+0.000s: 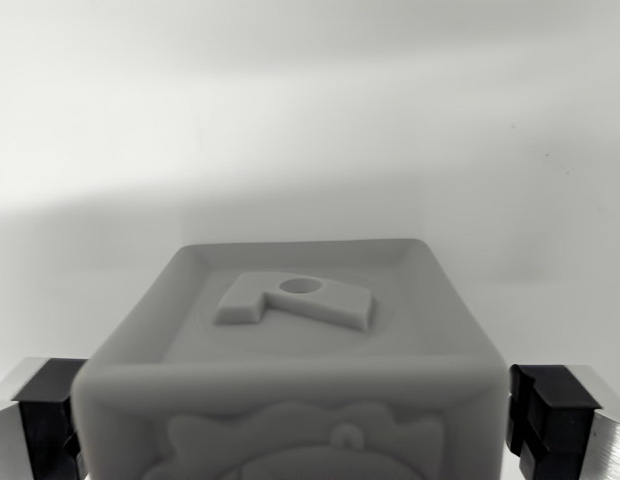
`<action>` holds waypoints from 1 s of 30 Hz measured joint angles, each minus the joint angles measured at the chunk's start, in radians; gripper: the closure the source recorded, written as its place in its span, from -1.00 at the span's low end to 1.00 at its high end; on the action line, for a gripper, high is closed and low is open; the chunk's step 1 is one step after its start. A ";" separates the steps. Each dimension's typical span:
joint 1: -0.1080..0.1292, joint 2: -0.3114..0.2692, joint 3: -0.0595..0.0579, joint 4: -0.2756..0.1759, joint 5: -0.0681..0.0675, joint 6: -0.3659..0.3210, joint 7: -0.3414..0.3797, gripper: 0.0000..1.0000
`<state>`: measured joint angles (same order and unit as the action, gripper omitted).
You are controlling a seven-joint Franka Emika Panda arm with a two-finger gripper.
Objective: Destack cube
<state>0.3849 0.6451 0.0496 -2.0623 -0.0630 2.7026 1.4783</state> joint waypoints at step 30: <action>-0.002 -0.076 0.003 -0.021 0.001 -0.050 -0.001 -1.00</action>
<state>0.3834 0.5694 0.0524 -2.0836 -0.0619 2.6531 1.4775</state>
